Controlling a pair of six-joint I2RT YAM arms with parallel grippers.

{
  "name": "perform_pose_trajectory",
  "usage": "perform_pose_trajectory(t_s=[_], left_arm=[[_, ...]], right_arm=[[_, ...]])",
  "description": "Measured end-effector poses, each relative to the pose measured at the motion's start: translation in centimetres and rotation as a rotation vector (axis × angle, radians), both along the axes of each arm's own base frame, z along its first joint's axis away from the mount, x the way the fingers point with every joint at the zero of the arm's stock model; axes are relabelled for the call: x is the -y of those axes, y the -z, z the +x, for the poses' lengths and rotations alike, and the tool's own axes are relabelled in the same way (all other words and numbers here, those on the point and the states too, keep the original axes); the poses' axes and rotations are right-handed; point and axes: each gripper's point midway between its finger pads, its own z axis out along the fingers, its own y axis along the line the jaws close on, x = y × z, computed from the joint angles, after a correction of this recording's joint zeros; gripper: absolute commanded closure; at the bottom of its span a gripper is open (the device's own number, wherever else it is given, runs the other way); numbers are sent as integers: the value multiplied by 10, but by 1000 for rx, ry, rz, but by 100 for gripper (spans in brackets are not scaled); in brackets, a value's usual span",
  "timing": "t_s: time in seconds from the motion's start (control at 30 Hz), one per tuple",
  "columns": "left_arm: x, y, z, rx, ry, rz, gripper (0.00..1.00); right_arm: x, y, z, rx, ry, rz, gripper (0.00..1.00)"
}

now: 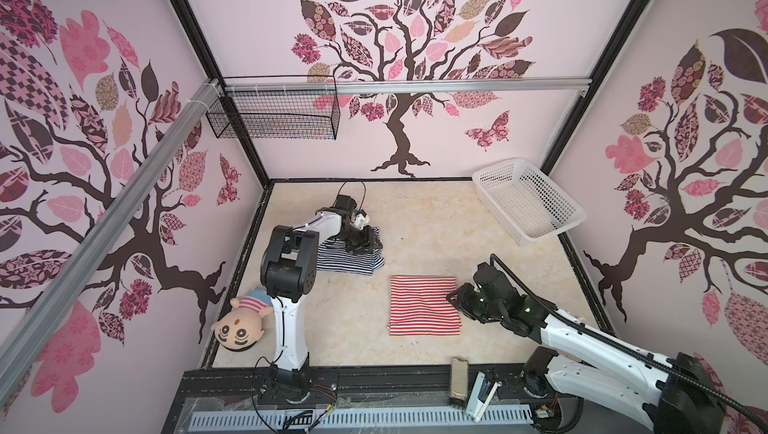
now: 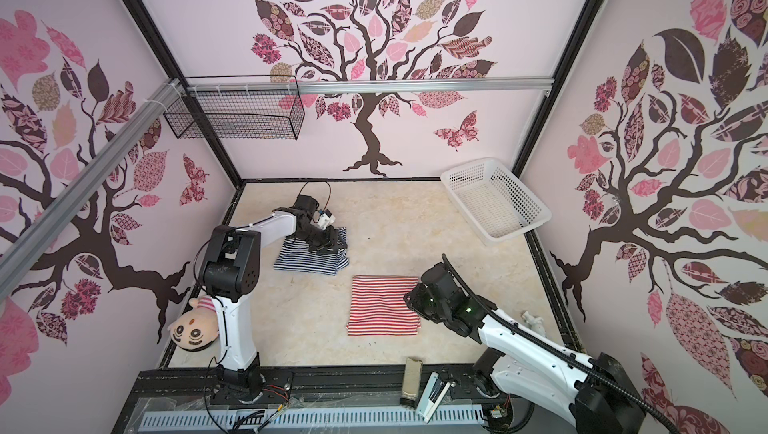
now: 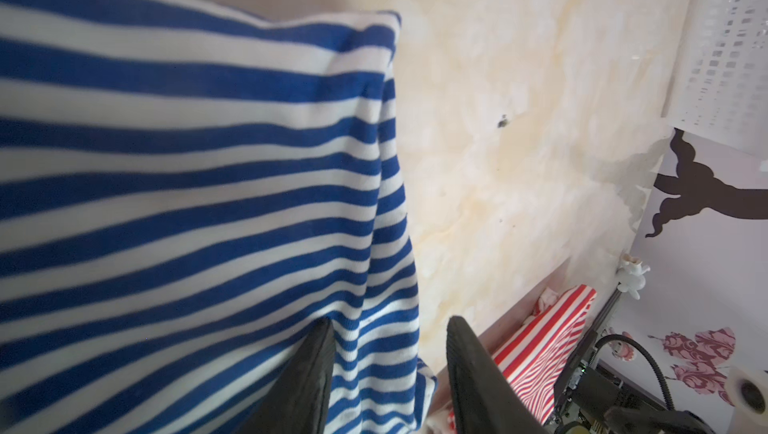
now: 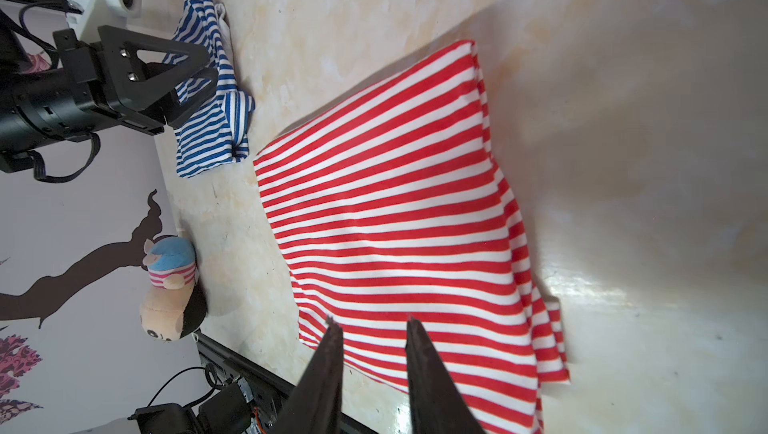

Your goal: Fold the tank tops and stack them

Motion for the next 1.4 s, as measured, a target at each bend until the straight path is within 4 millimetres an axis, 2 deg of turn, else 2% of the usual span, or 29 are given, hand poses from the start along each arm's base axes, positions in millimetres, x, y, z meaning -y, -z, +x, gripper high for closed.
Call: perform_pose_trajectory(t_s=[0.2,0.37,0.5,0.53,0.57,0.67,0.8,0.83,0.9,0.97,1.1,1.13,1.2,1.27,1.4], left_arm=[[62,-3,7,25,40,-52,52],[90,-7,9,36,61,-78,50],[96,-21,8,67,85,-82,29],[94,-27,7,84,94,-73,27],[92,-35,6,103,101,-65,27],[85,-83,6,232,132,-51,26],[73,-165,-11,455,206,-56,26],[69,-178,-18,494,232,-55,26],[62,-190,-35,540,284,-43,26],[54,-180,-54,535,333,-20,26],[32,-121,-95,424,408,55,25],[26,-104,-105,386,423,75,25],[18,-82,-118,342,443,101,25],[14,-71,-126,314,457,109,25],[19,-59,-125,295,480,90,25]], right_arm=[[6,4,-7,-16,11,-5,70],[12,-3,-10,0,25,1,70],[15,1,-11,-6,24,-26,63],[16,4,-11,-8,22,-39,60],[17,7,-11,-13,20,-54,57],[20,16,-10,-34,8,-120,48],[17,14,2,-27,-10,-190,45],[17,11,7,-16,-11,-199,45],[16,6,18,1,-14,-212,44],[22,5,29,7,-1,-220,43],[43,11,50,-9,38,-248,39],[46,14,53,-16,36,-261,39],[41,18,58,-30,4,-272,38],[35,21,60,-44,-28,-272,38],[25,24,59,-60,-68,-240,38]])
